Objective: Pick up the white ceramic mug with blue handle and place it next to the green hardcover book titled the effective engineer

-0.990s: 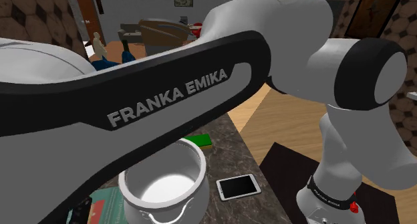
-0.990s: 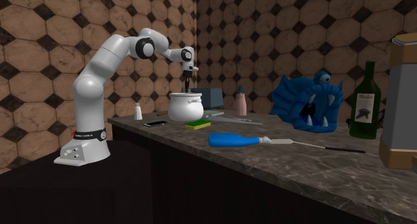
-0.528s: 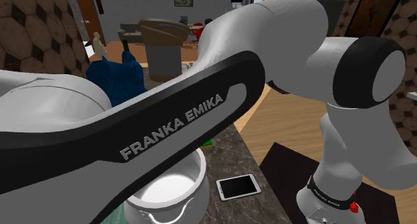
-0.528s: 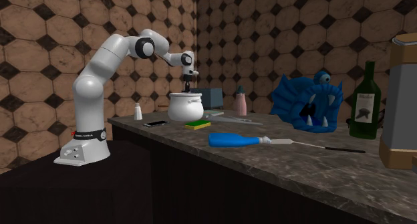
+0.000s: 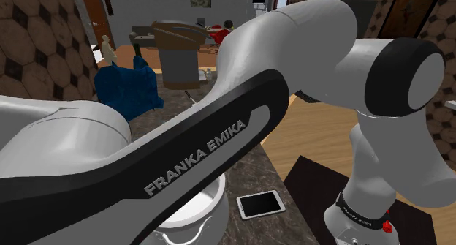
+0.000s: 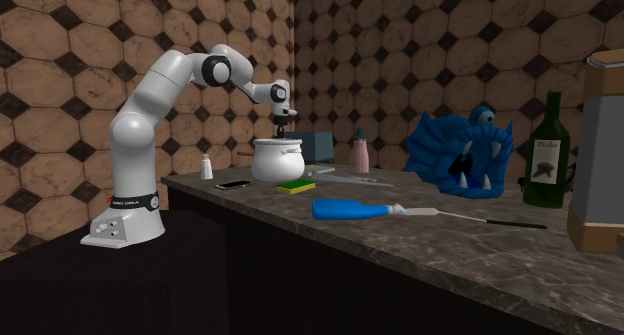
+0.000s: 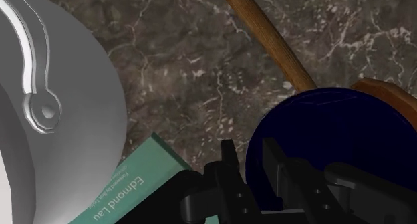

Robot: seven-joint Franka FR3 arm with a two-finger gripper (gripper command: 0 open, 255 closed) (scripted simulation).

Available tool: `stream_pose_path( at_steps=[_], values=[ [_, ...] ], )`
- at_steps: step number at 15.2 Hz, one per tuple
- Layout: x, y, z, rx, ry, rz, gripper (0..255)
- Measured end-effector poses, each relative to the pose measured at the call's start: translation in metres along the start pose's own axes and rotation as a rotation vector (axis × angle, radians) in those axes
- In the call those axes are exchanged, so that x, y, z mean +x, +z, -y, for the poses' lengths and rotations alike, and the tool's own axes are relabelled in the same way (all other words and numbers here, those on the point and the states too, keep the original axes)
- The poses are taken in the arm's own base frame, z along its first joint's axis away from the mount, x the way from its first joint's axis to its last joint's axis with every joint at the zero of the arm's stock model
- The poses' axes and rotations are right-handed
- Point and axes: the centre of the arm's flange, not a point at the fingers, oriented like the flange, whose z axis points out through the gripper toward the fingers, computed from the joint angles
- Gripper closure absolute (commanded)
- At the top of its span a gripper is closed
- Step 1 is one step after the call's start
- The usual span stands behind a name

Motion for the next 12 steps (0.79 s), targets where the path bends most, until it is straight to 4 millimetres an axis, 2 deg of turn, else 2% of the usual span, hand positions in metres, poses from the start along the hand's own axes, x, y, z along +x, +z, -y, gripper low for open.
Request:
stream_pose_path(
  at_steps=[7, 8, 10, 12],
  values=[
    [0.001, 0.004, 0.0, 0.004, -0.001, -0.007, 255],
    [0.0, 0.004, 0.0, 0.005, -0.001, -0.008, 0],
    [-0.004, 0.024, -0.002, -0.015, 0.001, 0.017, 0],
    [-0.005, 0.03, -0.005, -0.024, 0.004, 0.024, 0]
  ],
)
